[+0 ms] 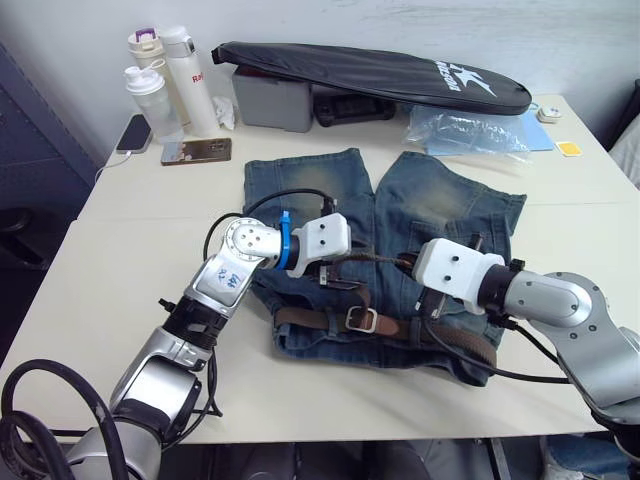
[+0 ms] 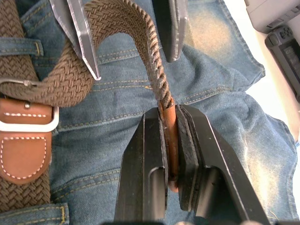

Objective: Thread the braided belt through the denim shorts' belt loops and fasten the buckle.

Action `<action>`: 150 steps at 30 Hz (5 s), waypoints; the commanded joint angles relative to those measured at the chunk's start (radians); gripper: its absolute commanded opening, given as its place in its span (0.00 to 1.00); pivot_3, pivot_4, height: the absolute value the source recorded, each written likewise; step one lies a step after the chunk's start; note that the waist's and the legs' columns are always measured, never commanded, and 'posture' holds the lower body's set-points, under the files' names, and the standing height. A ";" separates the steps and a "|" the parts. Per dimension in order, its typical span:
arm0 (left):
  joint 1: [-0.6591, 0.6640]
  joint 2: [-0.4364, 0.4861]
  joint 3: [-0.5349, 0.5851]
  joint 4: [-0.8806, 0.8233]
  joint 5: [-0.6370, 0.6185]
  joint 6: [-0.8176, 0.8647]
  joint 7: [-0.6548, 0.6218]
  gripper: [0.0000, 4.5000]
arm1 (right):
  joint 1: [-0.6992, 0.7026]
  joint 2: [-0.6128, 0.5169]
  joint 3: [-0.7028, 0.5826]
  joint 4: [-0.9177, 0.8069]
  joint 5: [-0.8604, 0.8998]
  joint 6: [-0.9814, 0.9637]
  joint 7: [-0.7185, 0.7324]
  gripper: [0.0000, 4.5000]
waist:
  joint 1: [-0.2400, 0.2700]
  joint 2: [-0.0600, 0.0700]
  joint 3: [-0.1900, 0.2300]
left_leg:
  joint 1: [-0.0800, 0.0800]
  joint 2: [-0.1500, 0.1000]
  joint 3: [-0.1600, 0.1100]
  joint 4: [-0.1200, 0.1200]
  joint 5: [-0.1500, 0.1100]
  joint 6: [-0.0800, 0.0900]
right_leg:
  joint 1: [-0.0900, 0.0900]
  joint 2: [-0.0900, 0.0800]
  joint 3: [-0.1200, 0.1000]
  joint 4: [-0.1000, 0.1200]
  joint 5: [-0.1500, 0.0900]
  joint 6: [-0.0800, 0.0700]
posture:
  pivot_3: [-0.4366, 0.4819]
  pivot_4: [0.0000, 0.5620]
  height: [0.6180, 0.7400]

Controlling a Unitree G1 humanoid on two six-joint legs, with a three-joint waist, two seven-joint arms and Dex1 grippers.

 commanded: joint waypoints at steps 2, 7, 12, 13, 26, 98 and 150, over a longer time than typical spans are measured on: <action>-0.025 -0.007 0.036 0.011 -0.003 -0.014 0.013 0.78 | 0.004 0.004 -0.038 -0.022 0.002 -0.008 0.009 0.00 | -0.001 0.001 -0.001 | 0.000 0.000 0.000 0.000 0.000 0.000 | 0.000 0.000 0.000 0.000 0.000 0.000 | 0.48 0.27 1.00; -0.038 -0.007 0.043 0.050 0.013 -0.030 0.018 0.72 | 0.008 0.008 -0.046 -0.029 0.006 -0.001 0.010 0.00 | -0.001 0.001 -0.001 | 0.000 0.000 0.000 0.001 0.000 0.000 | 0.000 0.000 0.000 0.001 0.000 0.000 | 0.48 0.27 1.00; -0.050 -0.020 0.060 0.060 -0.003 -0.023 0.021 0.32 | 0.011 0.010 -0.050 -0.034 0.010 0.008 0.011 0.00 | -0.001 0.002 -0.001 | 0.000 0.000 0.000 0.002 0.000 0.000 | 0.000 0.000 0.000 0.003 0.000 0.000 | 0.48 0.27 1.00; -0.049 -0.025 0.063 0.056 -0.008 -0.018 0.019 0.22 | 0.012 0.009 -0.050 -0.036 0.011 0.011 0.011 0.00 | -0.001 0.002 -0.001 | 0.000 0.000 0.000 0.002 0.000 0.000 | 0.000 0.000 0.001 0.004 0.000 0.000 | 0.48 0.27 1.00; -0.039 -0.060 0.097 0.024 -0.060 0.041 -0.005 0.02 | 0.023 0.012 -0.059 -0.036 0.008 0.036 0.006 0.00 | -0.001 0.002 -0.001 | 0.001 0.000 0.000 0.007 0.000 0.001 | 0.000 0.000 0.002 0.009 0.000 0.000 | 0.48 0.27 1.00; -0.073 0.045 0.048 0.150 0.103 0.105 0.062 0.00 | 0.356 0.268 -0.049 -0.020 -0.256 -0.034 -0.192 0.00 | -0.002 0.005 -0.005 | 0.002 -0.001 0.002 0.016 -0.004 0.007 | 0.000 0.000 0.006 0.016 0.000 0.000 | 0.48 0.27 1.00; -0.008 -0.100 -0.042 -0.093 0.082 0.290 -0.083 0.00 | 0.281 0.269 -0.021 -0.044 -0.268 -0.010 -0.162 0.00 | -0.004 0.006 -0.006 | 0.002 -0.001 0.003 0.017 -0.005 0.009 | 0.000 0.000 0.008 0.018 0.000 -0.001 | 0.48 0.27 1.00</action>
